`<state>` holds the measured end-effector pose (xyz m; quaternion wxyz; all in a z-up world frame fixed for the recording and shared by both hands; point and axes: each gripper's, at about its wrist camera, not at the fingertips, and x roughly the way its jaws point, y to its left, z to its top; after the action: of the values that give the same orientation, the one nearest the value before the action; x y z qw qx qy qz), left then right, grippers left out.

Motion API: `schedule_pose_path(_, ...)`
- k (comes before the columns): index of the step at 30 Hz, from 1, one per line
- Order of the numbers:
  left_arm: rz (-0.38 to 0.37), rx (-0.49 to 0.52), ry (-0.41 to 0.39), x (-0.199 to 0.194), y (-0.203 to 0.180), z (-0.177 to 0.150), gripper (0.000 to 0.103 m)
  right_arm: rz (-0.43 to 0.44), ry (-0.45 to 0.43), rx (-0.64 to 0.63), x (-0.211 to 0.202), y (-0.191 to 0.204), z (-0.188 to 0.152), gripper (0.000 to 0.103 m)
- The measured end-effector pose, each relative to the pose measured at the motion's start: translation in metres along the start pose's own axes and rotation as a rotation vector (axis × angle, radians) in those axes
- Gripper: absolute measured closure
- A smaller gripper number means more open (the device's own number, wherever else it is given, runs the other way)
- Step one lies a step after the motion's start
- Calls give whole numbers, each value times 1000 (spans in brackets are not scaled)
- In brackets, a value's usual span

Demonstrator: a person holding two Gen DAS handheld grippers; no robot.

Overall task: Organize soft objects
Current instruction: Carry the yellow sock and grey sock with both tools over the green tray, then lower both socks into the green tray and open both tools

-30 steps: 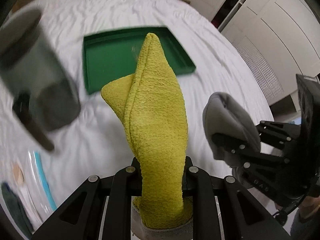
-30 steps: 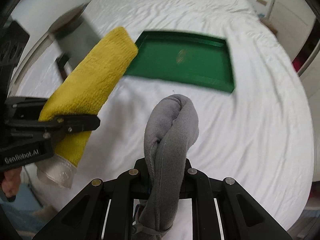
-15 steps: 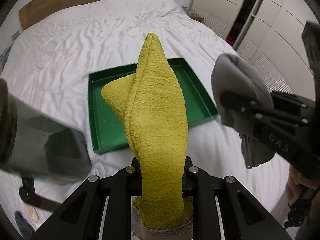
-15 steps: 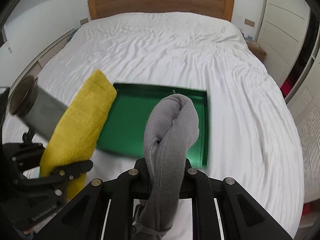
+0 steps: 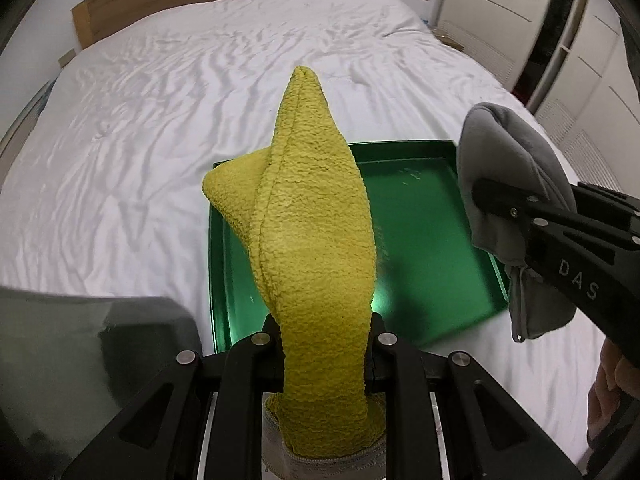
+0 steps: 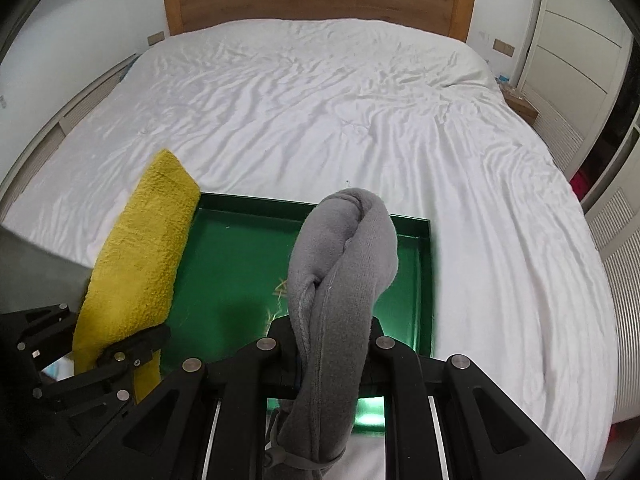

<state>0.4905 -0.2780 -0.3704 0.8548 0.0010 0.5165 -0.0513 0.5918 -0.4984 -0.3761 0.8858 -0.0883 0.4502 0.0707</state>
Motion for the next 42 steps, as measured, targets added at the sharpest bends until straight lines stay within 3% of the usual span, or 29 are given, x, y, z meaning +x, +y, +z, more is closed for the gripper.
schedule_pose_path(7, 60, -27, 31, 35, 6, 12, 87, 6, 51, 12, 63, 0, 11, 88)
schedule_pose_path(17, 110, -21, 66, 64, 10, 15, 86, -12, 114, 32, 106, -8, 19, 88)
schedule_pose_path(42, 159, 25, 46, 79, 2, 11, 83, -4, 135, 41, 131, -7, 15, 86)
